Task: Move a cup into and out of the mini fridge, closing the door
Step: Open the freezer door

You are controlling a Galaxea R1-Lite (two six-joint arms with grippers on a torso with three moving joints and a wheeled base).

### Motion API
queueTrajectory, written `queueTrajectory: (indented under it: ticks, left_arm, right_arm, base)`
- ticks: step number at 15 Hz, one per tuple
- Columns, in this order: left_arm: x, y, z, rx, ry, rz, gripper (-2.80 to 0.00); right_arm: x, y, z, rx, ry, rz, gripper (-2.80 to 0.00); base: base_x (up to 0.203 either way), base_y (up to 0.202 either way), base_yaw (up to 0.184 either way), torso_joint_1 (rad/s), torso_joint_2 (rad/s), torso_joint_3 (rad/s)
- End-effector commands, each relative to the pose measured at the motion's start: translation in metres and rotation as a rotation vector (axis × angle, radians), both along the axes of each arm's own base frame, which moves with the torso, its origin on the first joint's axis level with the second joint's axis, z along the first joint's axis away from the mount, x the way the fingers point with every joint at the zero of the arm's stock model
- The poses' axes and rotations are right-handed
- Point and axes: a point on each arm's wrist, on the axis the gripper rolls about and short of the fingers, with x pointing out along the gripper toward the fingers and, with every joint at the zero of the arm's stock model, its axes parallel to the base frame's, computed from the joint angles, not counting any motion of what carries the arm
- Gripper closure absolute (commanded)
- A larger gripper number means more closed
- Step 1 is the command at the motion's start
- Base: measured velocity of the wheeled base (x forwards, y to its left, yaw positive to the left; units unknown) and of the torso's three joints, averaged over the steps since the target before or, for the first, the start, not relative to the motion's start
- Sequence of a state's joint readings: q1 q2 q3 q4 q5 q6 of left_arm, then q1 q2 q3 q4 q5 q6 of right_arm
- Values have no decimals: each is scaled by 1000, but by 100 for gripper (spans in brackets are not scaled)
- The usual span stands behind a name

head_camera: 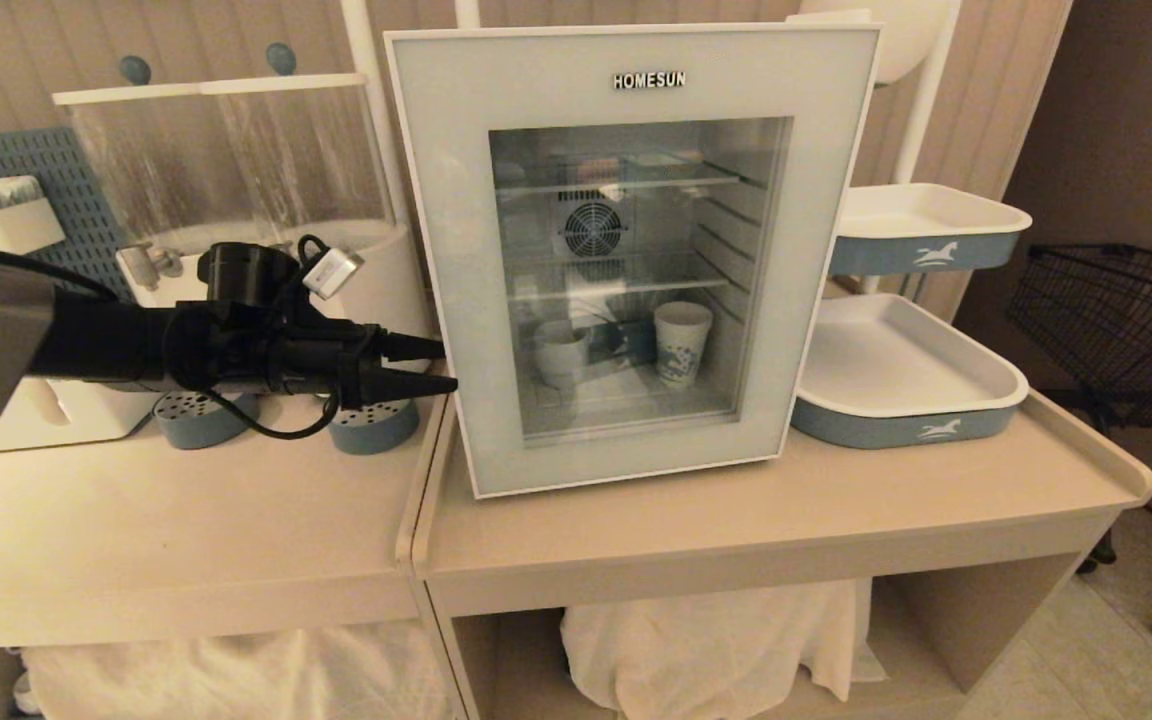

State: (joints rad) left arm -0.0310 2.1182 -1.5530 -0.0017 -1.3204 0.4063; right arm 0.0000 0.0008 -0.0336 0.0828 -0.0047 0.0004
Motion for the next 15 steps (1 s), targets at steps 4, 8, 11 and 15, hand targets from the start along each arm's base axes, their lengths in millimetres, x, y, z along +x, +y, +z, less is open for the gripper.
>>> queueTrajectory:
  ticks: [4,8,11,15]
  left_arm:
    - [-8,1,10,-3,-22,-3,-280]
    - [-9,12,3,0,-20,27,-280]
    - [-9,22,-4,10,-17,66,-280]
    - [-11,22,-2,9,-31,68,-280]
  right_arm:
    - [0,0,0,0,2,0,0]
    - [0,0,0,0,2,0,0]
    - [0,0,0,0,2,0,0]
    - [0,0,0,0,2,0,0]
  base:
    - [0,0,0,0,0,0]
    - [0,0,0,0,0,0]
    - [0,0,0,0,0,0]
    - [0,0,0,0,0,0]
